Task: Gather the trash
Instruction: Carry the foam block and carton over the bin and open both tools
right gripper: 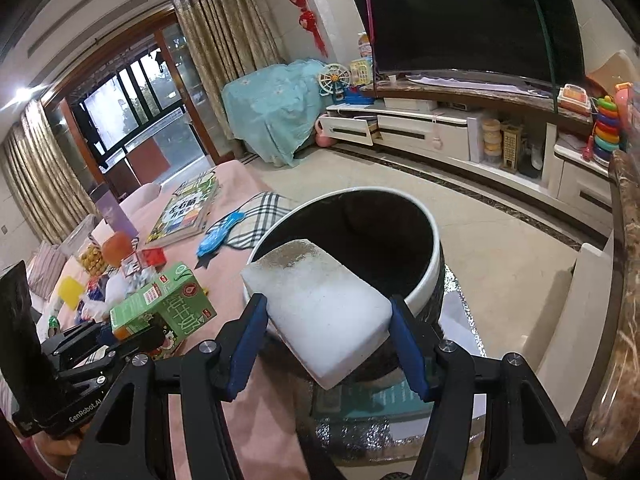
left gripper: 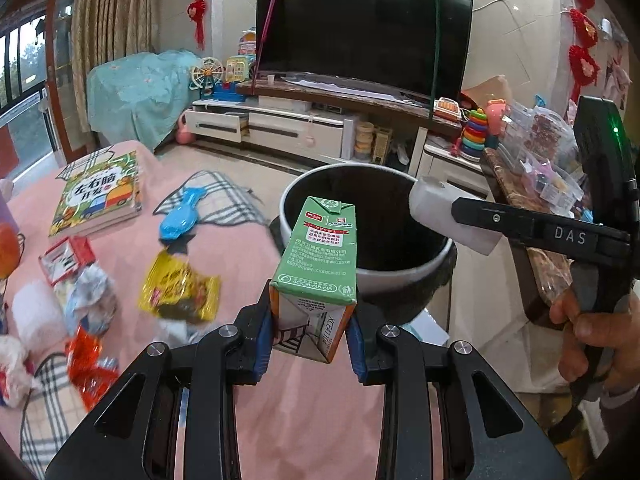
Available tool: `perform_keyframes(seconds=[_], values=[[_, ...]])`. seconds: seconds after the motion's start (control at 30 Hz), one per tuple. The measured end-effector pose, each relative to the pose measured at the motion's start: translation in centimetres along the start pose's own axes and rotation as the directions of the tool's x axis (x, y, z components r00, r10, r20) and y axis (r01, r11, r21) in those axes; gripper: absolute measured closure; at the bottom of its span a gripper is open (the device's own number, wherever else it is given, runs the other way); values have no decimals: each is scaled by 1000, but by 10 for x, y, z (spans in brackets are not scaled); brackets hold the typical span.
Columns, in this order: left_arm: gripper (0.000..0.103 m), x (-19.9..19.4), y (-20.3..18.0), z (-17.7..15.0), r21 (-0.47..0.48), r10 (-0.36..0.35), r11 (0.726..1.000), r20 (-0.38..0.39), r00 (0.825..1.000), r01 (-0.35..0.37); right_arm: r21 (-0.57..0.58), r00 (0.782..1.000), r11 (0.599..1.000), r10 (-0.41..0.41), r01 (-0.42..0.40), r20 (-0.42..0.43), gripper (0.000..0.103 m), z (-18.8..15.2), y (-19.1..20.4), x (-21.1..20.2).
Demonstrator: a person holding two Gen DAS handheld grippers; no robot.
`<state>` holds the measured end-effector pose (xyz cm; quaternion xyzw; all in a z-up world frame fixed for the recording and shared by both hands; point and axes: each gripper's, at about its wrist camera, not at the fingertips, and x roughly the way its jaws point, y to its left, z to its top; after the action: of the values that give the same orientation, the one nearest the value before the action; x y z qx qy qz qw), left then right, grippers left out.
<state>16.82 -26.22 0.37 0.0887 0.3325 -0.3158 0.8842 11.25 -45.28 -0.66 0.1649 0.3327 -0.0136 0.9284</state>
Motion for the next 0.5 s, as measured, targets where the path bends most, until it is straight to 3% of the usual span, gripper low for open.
perform_keyframes(seconds=[0.5], values=[[74, 49, -11, 38, 1, -16, 1000, -38, 999, 16, -2, 998, 1000, -9, 9, -58, 41, 34, -21, 40]])
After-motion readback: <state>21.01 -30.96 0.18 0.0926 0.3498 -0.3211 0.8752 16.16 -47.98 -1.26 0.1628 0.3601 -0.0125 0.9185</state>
